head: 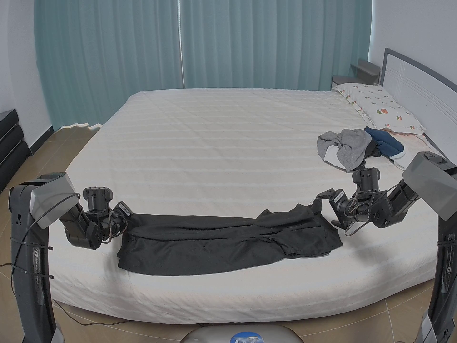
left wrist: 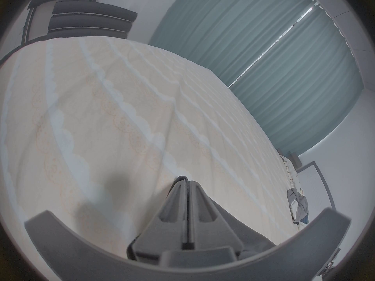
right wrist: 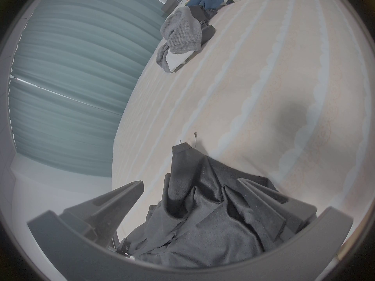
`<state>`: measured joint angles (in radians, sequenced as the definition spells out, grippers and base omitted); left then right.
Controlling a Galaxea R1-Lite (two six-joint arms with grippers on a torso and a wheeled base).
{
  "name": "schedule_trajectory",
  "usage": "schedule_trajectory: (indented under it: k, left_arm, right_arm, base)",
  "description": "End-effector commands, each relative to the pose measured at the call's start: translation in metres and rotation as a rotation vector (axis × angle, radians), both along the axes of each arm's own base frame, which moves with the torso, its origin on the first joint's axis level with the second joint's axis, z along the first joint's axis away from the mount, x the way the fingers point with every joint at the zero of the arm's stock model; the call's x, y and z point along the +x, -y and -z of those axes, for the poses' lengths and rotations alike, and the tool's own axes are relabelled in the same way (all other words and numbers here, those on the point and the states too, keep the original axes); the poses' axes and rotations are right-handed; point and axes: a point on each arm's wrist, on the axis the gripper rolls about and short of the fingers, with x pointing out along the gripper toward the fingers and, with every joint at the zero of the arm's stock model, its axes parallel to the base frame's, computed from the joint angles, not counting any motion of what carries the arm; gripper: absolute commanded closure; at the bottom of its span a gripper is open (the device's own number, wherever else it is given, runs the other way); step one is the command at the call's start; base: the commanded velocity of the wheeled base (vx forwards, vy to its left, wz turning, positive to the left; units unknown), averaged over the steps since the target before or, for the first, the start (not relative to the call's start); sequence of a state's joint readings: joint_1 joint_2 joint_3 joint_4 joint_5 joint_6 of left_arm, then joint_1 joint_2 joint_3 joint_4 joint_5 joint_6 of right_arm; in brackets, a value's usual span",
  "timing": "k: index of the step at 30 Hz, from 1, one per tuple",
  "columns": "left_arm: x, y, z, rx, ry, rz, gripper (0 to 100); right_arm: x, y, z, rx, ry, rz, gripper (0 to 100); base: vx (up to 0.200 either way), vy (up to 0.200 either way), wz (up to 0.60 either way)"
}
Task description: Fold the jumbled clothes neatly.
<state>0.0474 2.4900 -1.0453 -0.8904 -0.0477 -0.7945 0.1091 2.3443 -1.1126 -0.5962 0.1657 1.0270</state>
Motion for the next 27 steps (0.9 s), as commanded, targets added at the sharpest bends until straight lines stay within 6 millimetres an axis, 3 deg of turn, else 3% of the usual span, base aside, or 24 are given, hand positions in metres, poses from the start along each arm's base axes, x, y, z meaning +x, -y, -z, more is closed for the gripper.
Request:
schedule_trajectory:
  k: [1, 12, 16, 22, 23, 27]
  left_arm:
    - [-0.001, -0.003, -0.001, -0.008, -0.001, -0.020, 100]
    - [-0.007, -0.009, -0.004, -0.007, -0.008, -0.098, 100]
    - [-0.010, -0.007, -0.001, -0.005, -0.001, -0.093, 100]
    - [-0.012, -0.005, 0.000, -0.007, -0.006, -0.091, 100]
    - [-0.012, -0.005, 0.000, -0.007, -0.006, -0.091, 100]
    - [-0.012, -0.005, 0.001, -0.007, -0.009, -0.091, 100]
  right_arm:
    - [0.002, 0.001, 0.006, -0.002, -0.008, 0.004, 0]
    - [0.012, -0.001, 0.015, -0.004, 0.043, 0.003, 0]
    - [0.016, -0.011, 0.030, -0.007, 0.069, -0.015, 0]
    - [0.019, -0.018, 0.032, -0.002, 0.105, -0.026, 0]
    - [0.020, -0.018, 0.035, 0.000, 0.111, -0.024, 100]
    - [0.023, -0.017, 0.036, -0.017, 0.132, 0.002, 100]
  base:
    - [0.000, 0.000, 0.00]
    - [0.000, 0.000, 0.00]
    - [0.000, 0.000, 0.00]
    - [0.000, 0.000, 0.00]
    - [0.000, 0.000, 0.00]
    - [0.000, 0.000, 0.00]
